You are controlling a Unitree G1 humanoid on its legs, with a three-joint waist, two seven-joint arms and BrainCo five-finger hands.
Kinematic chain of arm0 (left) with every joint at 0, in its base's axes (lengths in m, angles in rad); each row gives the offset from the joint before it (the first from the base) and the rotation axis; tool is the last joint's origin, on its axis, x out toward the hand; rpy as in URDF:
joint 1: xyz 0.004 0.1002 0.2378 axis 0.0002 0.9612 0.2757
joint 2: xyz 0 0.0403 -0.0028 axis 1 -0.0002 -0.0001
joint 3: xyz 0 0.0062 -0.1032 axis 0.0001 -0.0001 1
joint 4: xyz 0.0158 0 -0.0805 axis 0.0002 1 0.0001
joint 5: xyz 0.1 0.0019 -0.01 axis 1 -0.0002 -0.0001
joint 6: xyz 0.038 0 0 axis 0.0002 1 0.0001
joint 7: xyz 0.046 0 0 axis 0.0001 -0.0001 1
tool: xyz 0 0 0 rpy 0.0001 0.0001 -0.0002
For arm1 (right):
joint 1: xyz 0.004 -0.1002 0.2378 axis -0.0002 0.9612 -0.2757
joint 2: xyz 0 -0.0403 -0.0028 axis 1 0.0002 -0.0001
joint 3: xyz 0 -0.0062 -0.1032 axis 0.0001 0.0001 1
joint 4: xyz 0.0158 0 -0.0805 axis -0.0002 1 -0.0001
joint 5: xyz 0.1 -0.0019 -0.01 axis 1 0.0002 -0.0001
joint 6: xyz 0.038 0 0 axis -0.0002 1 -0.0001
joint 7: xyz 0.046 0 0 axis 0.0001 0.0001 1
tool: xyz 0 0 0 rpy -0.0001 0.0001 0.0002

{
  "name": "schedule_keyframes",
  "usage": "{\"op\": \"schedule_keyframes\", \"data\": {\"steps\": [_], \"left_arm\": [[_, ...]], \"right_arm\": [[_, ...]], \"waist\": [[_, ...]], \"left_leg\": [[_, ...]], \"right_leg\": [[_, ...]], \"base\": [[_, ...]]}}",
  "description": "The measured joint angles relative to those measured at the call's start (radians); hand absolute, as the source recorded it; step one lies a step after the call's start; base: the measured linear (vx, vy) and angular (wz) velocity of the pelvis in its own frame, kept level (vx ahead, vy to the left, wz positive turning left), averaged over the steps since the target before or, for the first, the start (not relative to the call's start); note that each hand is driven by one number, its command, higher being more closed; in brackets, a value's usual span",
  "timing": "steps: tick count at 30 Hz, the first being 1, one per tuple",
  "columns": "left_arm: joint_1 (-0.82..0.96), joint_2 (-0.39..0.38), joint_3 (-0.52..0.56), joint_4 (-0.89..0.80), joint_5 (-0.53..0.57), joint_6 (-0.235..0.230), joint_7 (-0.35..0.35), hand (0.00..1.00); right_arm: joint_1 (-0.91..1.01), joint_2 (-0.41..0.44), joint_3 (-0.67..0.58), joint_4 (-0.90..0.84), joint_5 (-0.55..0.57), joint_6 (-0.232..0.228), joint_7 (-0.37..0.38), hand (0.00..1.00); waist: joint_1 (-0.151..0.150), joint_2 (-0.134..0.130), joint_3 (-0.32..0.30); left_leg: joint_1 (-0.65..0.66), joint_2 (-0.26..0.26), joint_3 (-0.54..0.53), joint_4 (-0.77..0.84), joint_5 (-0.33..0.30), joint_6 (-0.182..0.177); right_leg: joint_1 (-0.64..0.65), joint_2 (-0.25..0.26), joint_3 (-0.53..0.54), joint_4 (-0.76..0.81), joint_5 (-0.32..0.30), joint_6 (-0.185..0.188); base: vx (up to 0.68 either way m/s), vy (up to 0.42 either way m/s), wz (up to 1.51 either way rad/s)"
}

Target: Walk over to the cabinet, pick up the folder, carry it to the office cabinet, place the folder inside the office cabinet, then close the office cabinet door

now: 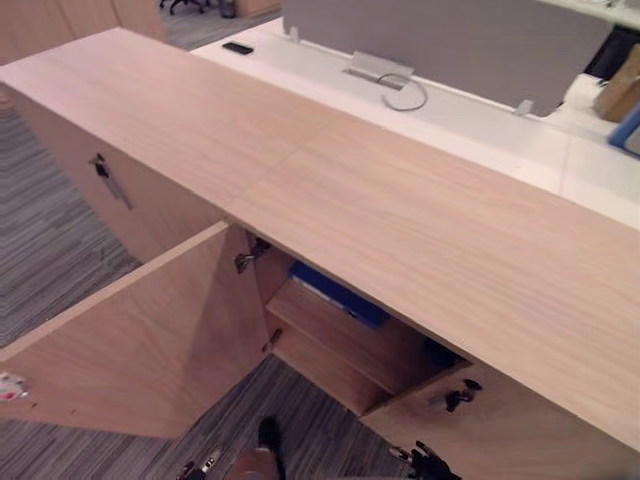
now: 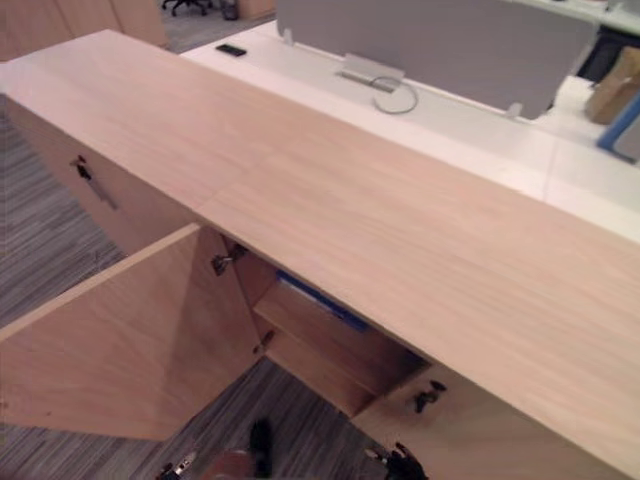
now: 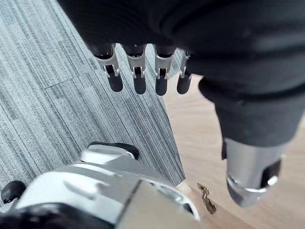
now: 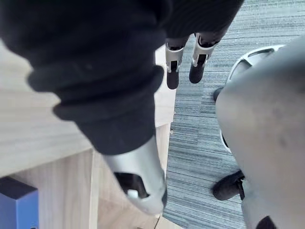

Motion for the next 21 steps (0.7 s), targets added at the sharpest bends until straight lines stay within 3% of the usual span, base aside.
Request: {"op": "schedule_keyframes", "data": {"steps": [3, 5, 6, 7, 9, 10, 11, 14, 17, 21], "left_arm": [[-0.008, -0.002, -0.004, -0.025, 0.001, -0.001, -0.001, 0.00], [-0.016, -0.009, -0.005, -0.037, 0.002, -0.001, -0.001, 0.00], [-0.019, -0.008, 0.003, -0.038, 0.003, -0.001, -0.001, 0.00], [-0.012, -0.017, 0.033, -0.021, 0.003, 0.008, 0.000, 0.00], [0.008, -0.025, 0.034, -0.017, 0.005, 0.011, -0.002, 0.00], [-0.001, -0.024, 0.025, -0.020, 0.006, 0.011, -0.005, 0.00], [-0.031, -0.005, -0.004, -0.017, 0.023, 0.011, -0.009, 0.00], [-0.046, -0.005, -0.023, -0.027, 0.036, 0.003, -0.010, 0.00], [-0.043, -0.017, -0.029, -0.018, 0.049, 0.008, -0.012, 0.00], [-0.044, -0.012, -0.037, -0.018, 0.053, 0.008, -0.015, 0.00]], "right_arm": [[-0.013, -0.002, -0.053, 0.003, 0.008, 0.001, 0.000, 0.00], [-0.020, -0.005, -0.087, 0.012, 0.026, 0.001, -0.001, 0.00], [-0.024, 0.000, -0.087, 0.013, 0.038, 0.000, 0.000, 0.00], [-0.029, 0.014, -0.097, 0.028, 0.041, -0.003, 0.000, 0.00], [-0.019, 0.016, -0.143, 0.011, 0.054, -0.001, -0.003, 0.00], [-0.011, 0.017, -0.158, 0.000, 0.060, 0.000, -0.007, 0.00], [-0.002, 0.017, -0.173, -0.002, 0.068, 0.000, -0.009, 0.00], [-0.001, 0.017, -0.194, -0.013, 0.080, -0.001, -0.012, 0.00], [0.000, 0.016, -0.193, -0.025, 0.079, -0.001, -0.017, 0.00], [0.000, 0.015, -0.192, -0.026, 0.079, 0.000, -0.019, 0.00]], "waist": [[-0.001, 0.011, 0.012], [-0.008, 0.016, 0.016], [-0.006, 0.016, 0.022], [-0.008, 0.017, 0.032], [-0.016, 0.040, 0.031], [-0.024, 0.043, 0.033], [-0.035, 0.044, 0.037], [-0.050, 0.059, 0.038], [-0.054, 0.068, 0.042], [-0.057, 0.066, 0.037]], "left_leg": [[-0.062, -0.052, -0.051, -0.004, 0.028, 0.021], [-0.069, -0.089, -0.066, -0.073, 0.071, 0.002], [-0.065, -0.086, -0.020, -0.077, 0.030, 0.011], [-0.069, 0.010, 0.139, 0.159, -0.132, 0.028], [-0.032, 0.053, 0.157, 0.182, -0.183, 0.022], [-0.007, 0.018, 0.134, 0.109, -0.173, 0.036], [0.028, -0.055, 0.093, -0.051, -0.081, 0.044], [0.125, -0.148, 0.020, -0.339, 0.036, 0.028], [0.172, -0.159, 0.012, -0.411, 0.071, 0.022], [0.172, -0.154, 0.024, -0.411, 0.077, 0.014]], "right_leg": [[-0.020, 0.000, -0.008, -0.012, -0.010, -0.013], [-0.018, 0.003, -0.028, -0.041, 0.002, -0.041], [-0.018, -0.010, -0.054, -0.043, 0.014, -0.032], [-0.006, -0.024, -0.084, 0.000, 0.017, -0.021], [-0.008, -0.021, -0.101, 0.057, 0.015, -0.020], [-0.027, -0.032, -0.118, 0.086, 0.007, -0.017], [-0.049, -0.040, -0.133, 0.079, 0.003, -0.020], [-0.084, -0.030, -0.137, 0.041, 0.012, -0.033], [-0.096, -0.025, -0.132, 0.026, 0.036, -0.056], [-0.087, -0.012, -0.124, 0.005, 0.058, -0.043]], "base": [[0.10, 0.083, 0.81], [0.00, 0.043, 0.98], [0.05, 0.135, 0.45], [0.11, 0.158, 0.21], [0.17, 0.132, 0.18], [0.09, 0.142, 0.82], [0.01, 0.110, 0.94], [-0.01, 0.103, 0.85], [-0.08, 0.056, 0.21], [-0.04, -0.031, -0.10]]}}
